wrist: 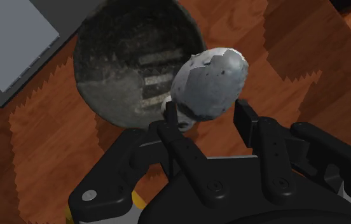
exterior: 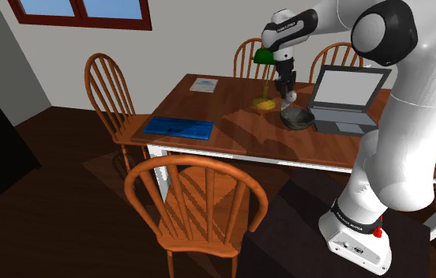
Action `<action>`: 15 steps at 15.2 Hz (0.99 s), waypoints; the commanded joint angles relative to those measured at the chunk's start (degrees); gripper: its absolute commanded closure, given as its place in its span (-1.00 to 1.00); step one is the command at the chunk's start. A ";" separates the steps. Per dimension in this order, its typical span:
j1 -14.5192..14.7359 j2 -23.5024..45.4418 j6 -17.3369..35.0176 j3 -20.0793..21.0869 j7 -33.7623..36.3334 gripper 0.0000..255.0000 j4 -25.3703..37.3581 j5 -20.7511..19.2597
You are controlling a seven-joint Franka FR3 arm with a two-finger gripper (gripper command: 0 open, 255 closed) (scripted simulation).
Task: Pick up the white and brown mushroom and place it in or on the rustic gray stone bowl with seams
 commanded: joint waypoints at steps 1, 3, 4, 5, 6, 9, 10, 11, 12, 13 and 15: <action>-0.63 -2.28 0.07 -1.23 -1.28 1.00 -1.19 -2.22; -1.63 -4.65 0.28 -2.66 -2.96 1.00 -2.38 -4.62; -1.73 -4.39 1.04 -2.64 -2.97 1.00 -2.98 -4.45; -1.81 -4.12 1.80 -2.64 -3.00 1.00 -3.57 -4.26; -1.89 -3.83 2.56 -2.65 -3.04 1.00 -4.15 -4.05; -2.17 -2.83 4.83 -2.64 -3.23 1.00 -5.80 -3.35; -2.28 -2.46 5.59 -2.62 -3.31 1.00 -6.32 -3.08; -2.40 -2.07 6.35 -2.60 -3.41 1.00 -6.84 -2.80; -2.52 -1.67 7.11 -2.57 -3.52 1.00 -7.34 -2.50; -2.65 -1.25 7.86 -2.52 -3.64 1.00 -7.82 -2.19; -2.94 -0.35 9.37 -2.41 -3.92 1.00 -8.76 -1.52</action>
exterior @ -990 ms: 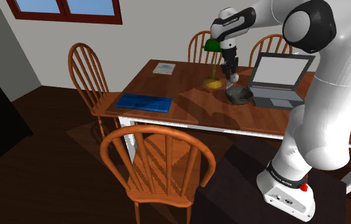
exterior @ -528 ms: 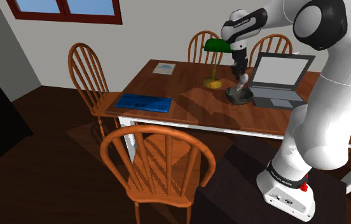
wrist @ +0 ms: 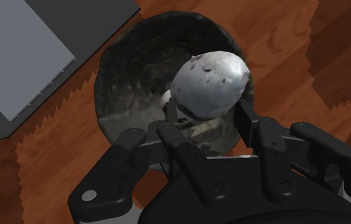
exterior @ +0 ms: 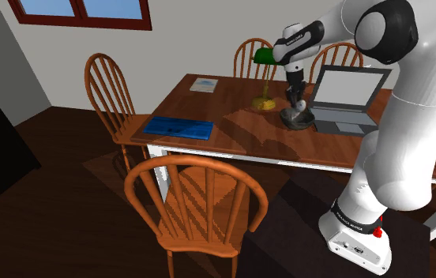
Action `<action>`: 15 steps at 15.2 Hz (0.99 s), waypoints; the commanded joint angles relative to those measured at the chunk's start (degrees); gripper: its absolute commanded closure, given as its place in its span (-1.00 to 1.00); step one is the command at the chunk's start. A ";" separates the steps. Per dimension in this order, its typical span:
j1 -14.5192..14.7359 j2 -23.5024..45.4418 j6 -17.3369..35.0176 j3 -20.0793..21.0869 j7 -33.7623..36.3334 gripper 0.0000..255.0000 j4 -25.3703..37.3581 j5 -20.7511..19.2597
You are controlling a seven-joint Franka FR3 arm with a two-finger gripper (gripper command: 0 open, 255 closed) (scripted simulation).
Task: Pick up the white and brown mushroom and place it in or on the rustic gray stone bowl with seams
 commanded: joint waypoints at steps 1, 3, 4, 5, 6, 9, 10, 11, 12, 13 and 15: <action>-0.30 0.80 1.52 0.09 -0.28 1.00 -0.96 0.59; -0.63 1.78 3.01 0.28 -0.61 1.00 -1.82 1.35; -0.81 2.30 3.75 0.38 -0.80 1.00 -2.23 1.75; -0.98 2.77 4.41 0.49 -0.97 1.00 -2.59 2.12; -0.99 2.76 4.42 0.50 -0.96 1.00 -2.60 2.11; -0.95 2.67 4.32 0.49 -0.91 1.00 -2.56 2.04; -0.95 2.67 4.32 0.49 -0.91 -1.00 -2.56 2.04; -0.95 0.29 6.04 -0.74 0.61 -1.00 -4.21 0.81; -0.98 -2.25 7.74 -1.94 2.28 -1.00 -5.87 -0.66; -1.12 -4.99 9.39 -3.04 4.13 -1.00 -7.52 -2.42; -2.07 -10.95 12.49 -4.62 8.29 -1.00 -10.82 -6.72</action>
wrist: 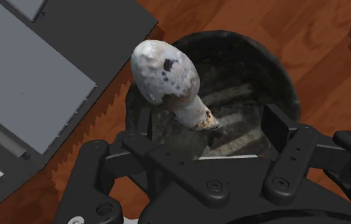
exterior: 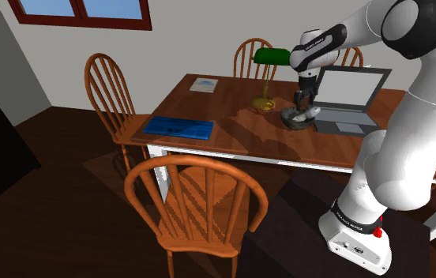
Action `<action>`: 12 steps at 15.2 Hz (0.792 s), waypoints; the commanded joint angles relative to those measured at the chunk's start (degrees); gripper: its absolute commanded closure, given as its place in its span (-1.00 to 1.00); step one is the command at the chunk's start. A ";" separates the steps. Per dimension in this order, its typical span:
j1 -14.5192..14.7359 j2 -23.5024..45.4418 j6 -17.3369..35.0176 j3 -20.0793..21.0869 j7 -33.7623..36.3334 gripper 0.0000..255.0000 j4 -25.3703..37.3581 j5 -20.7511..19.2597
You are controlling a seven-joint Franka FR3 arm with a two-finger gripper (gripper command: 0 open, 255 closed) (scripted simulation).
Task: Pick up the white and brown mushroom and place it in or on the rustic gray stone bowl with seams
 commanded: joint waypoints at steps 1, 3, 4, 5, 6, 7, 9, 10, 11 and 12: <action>-1.66 -6.23 3.11 -1.35 4.16 -1.00 -3.30 -4.81; -3.64 -9.46 4.73 -1.01 6.41 -1.00 -5.12 -7.28; -3.69 -8.74 5.67 -1.27 5.98 -1.00 -5.55 -6.75; -3.55 -8.03 6.60 -1.71 5.56 -1.00 -5.97 -6.22; -3.39 -7.29 7.54 -2.15 5.11 -1.00 -6.39 -5.65; -3.22 -6.49 8.48 -2.60 4.61 -1.00 -6.79 -5.01; -2.89 -4.77 10.38 -3.46 3.46 -1.00 -7.56 -3.51; -2.62 -3.27 11.89 -4.11 2.40 -1.00 -8.13 -2.09; -2.68 -3.27 11.89 -4.06 2.39 -1.00 -8.13 -2.08; -2.70 -3.26 11.89 -4.04 2.39 -1.00 -8.13 -2.08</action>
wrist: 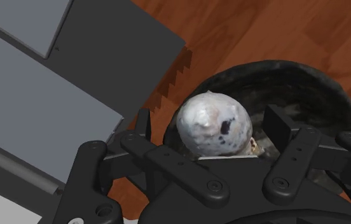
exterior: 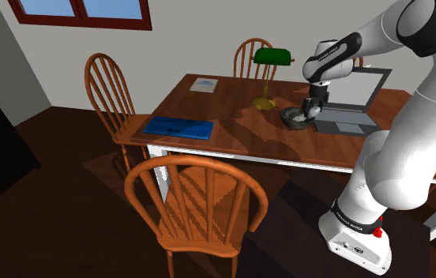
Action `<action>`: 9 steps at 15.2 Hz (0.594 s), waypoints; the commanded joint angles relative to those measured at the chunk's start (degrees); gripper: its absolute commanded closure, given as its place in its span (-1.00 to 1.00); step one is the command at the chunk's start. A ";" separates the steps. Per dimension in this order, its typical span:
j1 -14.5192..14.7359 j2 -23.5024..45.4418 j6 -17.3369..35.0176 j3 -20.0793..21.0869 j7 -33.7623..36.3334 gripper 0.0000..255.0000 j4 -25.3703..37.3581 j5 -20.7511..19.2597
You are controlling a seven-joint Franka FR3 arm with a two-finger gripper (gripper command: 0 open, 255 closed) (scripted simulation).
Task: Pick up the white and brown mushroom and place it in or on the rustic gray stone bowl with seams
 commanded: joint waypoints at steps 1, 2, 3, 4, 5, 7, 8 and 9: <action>0.06 0.46 0.30 -0.17 -0.38 -1.00 0.03 0.48; 0.06 0.46 0.30 -0.16 -0.38 -1.00 0.03 0.49; 0.06 0.47 0.30 -0.16 -0.38 -1.00 0.03 0.49; 0.06 0.47 0.30 -0.16 -0.38 -1.00 0.03 0.49; 0.06 0.47 0.30 -0.16 -0.38 -1.00 0.03 0.49; 0.06 0.45 0.29 -0.16 -0.37 1.00 0.03 0.47; 0.06 0.45 0.29 -0.16 -0.37 1.00 0.03 0.47; 0.06 0.45 0.29 -0.16 -0.37 1.00 0.03 0.47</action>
